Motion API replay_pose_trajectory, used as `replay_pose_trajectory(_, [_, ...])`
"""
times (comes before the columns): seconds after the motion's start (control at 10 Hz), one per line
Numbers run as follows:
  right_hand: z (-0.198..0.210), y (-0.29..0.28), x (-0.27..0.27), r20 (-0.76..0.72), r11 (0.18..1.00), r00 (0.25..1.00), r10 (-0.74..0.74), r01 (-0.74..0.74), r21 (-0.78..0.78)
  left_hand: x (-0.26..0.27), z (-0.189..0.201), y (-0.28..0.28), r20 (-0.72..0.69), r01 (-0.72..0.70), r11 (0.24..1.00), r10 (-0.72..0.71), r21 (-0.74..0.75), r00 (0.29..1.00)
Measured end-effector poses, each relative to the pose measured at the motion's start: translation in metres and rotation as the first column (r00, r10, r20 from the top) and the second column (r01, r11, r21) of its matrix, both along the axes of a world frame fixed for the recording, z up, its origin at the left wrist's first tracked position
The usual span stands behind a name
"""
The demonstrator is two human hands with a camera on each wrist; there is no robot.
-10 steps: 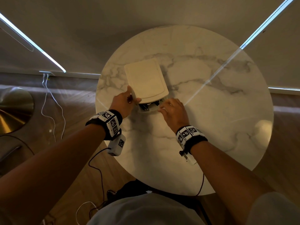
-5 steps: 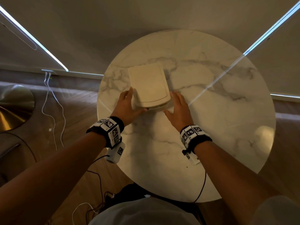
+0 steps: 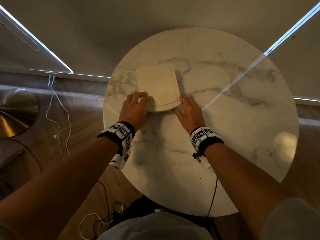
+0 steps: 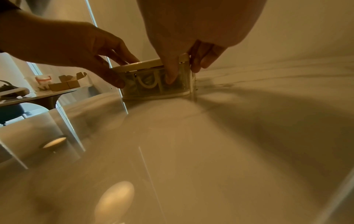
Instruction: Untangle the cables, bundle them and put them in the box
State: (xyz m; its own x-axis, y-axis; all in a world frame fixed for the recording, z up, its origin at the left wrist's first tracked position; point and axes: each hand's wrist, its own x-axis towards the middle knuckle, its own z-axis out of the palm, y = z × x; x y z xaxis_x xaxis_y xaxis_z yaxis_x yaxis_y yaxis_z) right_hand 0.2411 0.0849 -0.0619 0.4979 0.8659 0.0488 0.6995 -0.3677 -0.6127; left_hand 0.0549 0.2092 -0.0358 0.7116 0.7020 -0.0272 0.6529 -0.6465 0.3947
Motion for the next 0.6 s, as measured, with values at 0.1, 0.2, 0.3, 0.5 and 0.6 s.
replay_pose_trajectory(0.1, [0.0,0.003,0.003,0.017,1.0,1.0,-0.005,0.005,-0.011,0.002,-0.002,0.003,0.009,-0.005,1.0,0.005,0.018,1.0])
replay_pose_trajectory(0.2, [0.004,0.006,0.008,0.023,1.0,1.0,0.016,-0.015,-0.023,0.003,-0.001,0.004,0.01,-0.006,1.0,0.006,0.02,1.0])
replay_pose_trajectory(0.3, [0.006,0.005,0.013,0.035,0.998,0.998,0.06,-0.059,-0.034,0.003,0.002,0.003,0.012,-0.002,1.0,0.002,0.02,1.0])
replay_pose_trajectory(0.5, [0.019,-0.012,0.016,0.029,0.976,0.987,0.159,-0.152,-0.158,0.002,0.014,-0.005,-0.076,0.005,0.999,-0.008,-0.036,0.997])
replay_pose_trajectory(0.6, [0.029,-0.024,0.02,0.007,0.968,0.986,0.164,-0.16,-0.195,0.002,0.022,-0.012,-0.073,-0.001,0.998,-0.003,-0.058,0.997])
